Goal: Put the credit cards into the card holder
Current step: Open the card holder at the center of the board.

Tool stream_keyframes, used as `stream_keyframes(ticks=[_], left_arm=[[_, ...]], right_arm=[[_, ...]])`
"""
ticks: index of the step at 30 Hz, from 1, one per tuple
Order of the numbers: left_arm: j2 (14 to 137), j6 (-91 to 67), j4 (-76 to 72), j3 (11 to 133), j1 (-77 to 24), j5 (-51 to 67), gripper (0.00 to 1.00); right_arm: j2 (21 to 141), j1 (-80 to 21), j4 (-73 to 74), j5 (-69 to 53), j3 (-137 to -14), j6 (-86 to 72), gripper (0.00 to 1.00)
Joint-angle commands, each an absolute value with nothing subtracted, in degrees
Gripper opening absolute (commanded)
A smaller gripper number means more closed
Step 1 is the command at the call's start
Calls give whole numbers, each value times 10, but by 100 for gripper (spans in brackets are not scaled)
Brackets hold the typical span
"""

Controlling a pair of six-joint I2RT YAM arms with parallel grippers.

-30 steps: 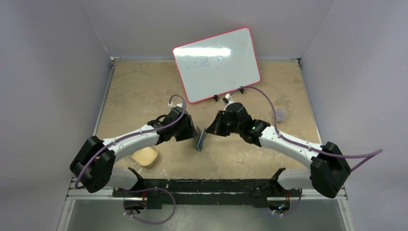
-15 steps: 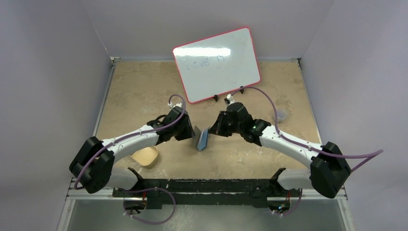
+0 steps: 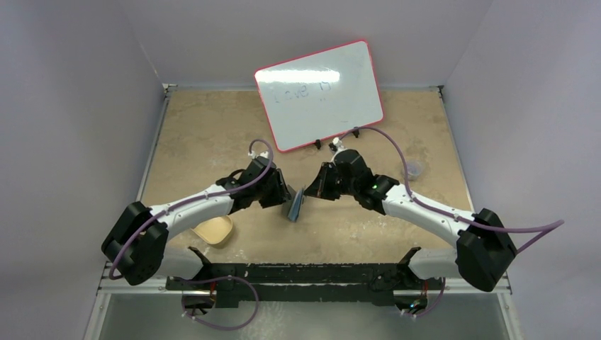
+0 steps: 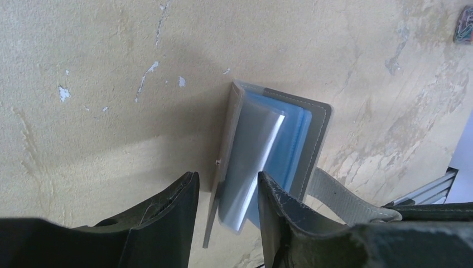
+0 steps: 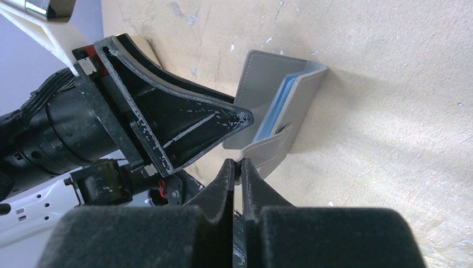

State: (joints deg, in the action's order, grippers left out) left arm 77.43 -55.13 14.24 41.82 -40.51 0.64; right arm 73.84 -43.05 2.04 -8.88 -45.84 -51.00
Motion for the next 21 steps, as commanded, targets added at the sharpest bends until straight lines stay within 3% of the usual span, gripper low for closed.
stream_keyframes(ticks=[1,8,21], left_arm=[[754,-560,124,416,-402,17,43],[735,-562,118,411,-402,8,49],[764,-553,130,411,-402,-1,50]], right_arm=[[738,-427,-21,-113,-463,-516,1],[732,-421,-31,-120,-455,-521,1],[707,-384,40,-48,-395,-485,2]])
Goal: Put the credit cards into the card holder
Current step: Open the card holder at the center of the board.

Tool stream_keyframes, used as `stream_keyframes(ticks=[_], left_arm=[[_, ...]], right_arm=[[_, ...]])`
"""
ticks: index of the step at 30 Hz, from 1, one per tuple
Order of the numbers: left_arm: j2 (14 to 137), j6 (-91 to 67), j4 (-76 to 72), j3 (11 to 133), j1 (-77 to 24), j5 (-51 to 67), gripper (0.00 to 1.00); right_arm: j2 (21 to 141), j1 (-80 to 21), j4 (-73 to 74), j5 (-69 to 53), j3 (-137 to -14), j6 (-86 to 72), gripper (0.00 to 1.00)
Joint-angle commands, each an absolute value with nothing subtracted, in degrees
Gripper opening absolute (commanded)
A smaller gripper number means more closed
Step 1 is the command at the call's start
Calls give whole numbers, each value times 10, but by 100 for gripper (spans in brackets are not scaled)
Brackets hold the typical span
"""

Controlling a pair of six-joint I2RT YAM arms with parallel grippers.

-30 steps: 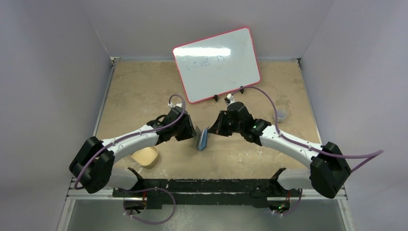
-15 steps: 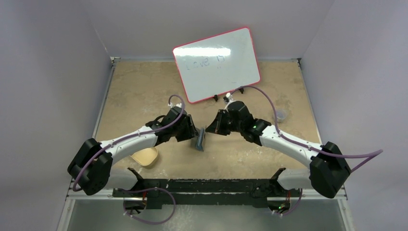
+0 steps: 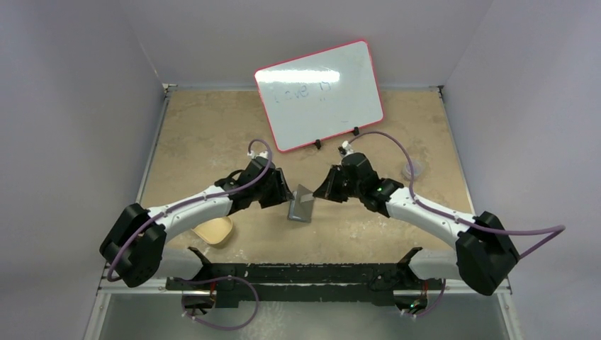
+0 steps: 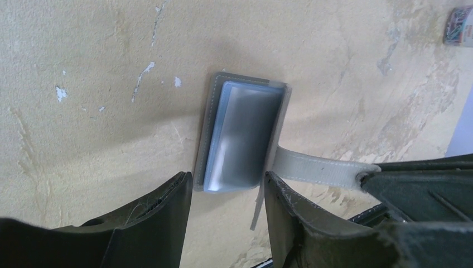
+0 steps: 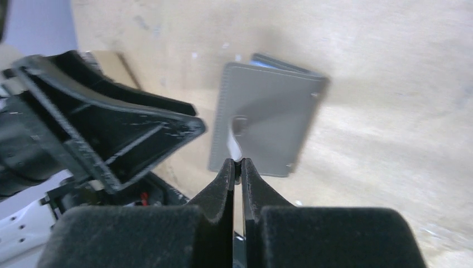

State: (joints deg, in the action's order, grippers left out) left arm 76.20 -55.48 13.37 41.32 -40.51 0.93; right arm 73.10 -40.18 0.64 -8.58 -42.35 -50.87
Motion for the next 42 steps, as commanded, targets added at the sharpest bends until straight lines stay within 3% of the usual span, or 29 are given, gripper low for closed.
stream_keyframes(ticks=[1,21,31,42], left_arm=[[764,-553,128,411,-403,-1,50],[790,-567,2,381,-402,83,52],[801,-542,26,388,-402,41,54],[811,-549,-38,370,-402,80,56]], right_arm=[[706,-378,47,-45,-388,-483,2],[673,-358,85,-13,-347,-475,2],[673,-358,93,-4,-339,-484,2],[675,-357,94,-3,-336,-486,1]])
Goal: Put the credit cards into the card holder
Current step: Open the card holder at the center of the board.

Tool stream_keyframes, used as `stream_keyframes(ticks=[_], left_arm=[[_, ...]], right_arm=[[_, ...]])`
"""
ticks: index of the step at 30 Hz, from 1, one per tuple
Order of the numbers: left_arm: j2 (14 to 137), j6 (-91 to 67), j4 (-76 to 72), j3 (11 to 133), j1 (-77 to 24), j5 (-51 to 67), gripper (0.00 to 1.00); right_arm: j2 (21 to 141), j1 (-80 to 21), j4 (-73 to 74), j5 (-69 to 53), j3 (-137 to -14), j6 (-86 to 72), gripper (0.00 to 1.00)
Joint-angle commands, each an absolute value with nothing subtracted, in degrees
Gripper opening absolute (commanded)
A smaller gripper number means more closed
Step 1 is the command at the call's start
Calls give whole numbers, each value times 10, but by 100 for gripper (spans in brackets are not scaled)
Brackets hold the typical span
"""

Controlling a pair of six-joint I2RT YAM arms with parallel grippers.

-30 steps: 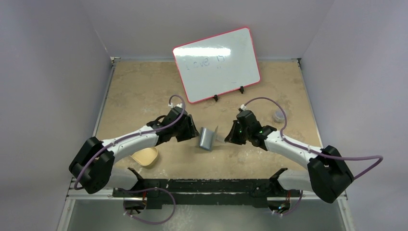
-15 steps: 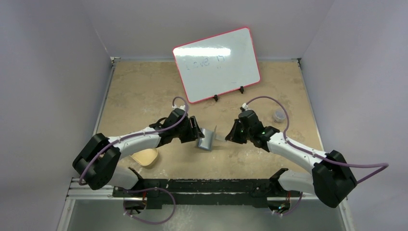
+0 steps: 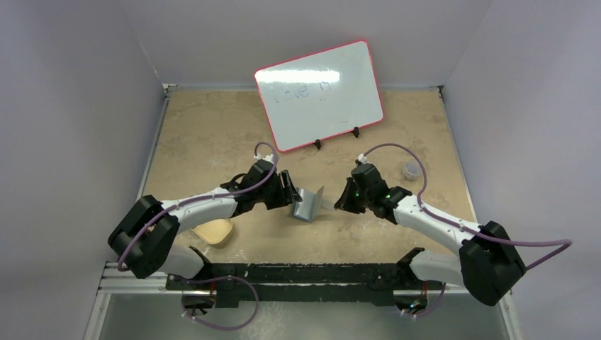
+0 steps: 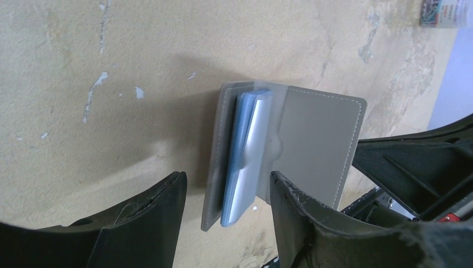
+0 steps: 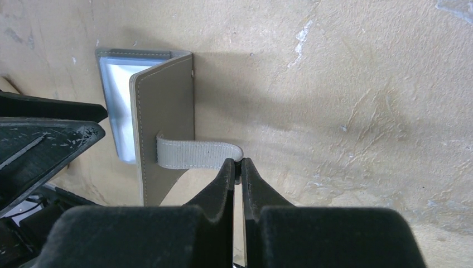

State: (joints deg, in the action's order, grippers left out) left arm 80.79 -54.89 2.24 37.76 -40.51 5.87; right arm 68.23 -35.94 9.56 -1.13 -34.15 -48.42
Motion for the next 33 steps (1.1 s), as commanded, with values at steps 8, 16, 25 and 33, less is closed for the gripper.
stream_keyframes(ticks=[8,16,25,33], left_arm=[[815,-546,-74,358,-402,88,54],[830,-547,-99,357,-402,96,48],[828,-555,-140,345,-402,114,17],[815,-558,-134,348,-403,127,0]], right_arm=[[671,-357,95,-3,-332,-487,1],[671,-357,96,-4,-329,-484,2],[665,-355,106,-1,-329,-484,3],[646,-356,165,-10,-381,-489,25]])
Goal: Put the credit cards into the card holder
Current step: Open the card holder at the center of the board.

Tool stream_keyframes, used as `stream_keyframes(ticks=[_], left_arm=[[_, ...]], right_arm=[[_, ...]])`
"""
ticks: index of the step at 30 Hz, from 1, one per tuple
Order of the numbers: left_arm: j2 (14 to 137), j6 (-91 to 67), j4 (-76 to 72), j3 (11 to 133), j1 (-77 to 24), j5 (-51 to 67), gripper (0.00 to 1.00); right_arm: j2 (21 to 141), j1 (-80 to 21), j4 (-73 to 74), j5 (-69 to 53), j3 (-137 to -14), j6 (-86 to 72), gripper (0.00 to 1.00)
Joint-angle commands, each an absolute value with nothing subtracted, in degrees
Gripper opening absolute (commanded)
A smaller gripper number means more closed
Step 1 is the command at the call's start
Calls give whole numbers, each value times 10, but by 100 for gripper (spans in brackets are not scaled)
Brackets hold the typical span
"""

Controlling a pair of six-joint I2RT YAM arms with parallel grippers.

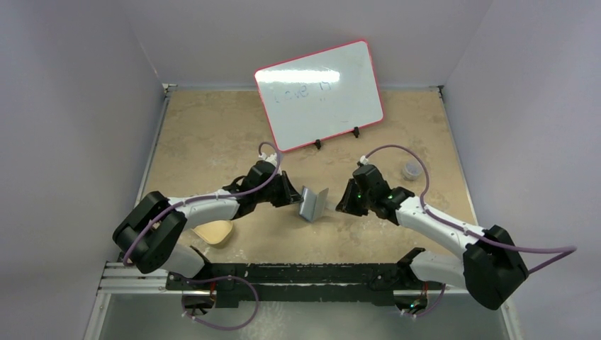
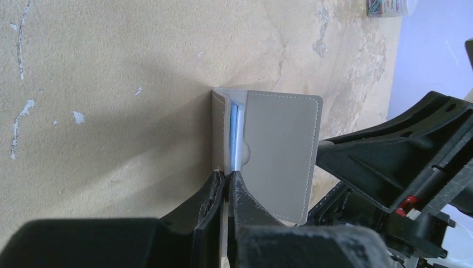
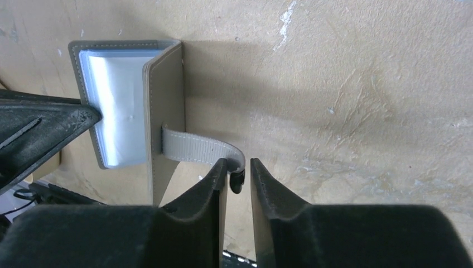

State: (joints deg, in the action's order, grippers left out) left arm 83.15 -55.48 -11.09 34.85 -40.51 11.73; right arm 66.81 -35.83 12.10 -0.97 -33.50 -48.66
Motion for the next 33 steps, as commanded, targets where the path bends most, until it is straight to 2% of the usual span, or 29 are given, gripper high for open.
stream_keyframes(ticks=[1,6,9,33], left_arm=[[807,-559,-124,350,-403,123,0],[778,-551,-84,362,-408,102,0],[769,-549,-71,367,-413,91,0],[765,-537,-86,361,-426,73,0]], right_arm=[[640,-356,175,-12,-395,-485,28],[601,-356,150,-49,-431,-501,41],[591,-359,112,-78,-431,-520,45],[819,-398,-58,-116,-466,-540,47]])
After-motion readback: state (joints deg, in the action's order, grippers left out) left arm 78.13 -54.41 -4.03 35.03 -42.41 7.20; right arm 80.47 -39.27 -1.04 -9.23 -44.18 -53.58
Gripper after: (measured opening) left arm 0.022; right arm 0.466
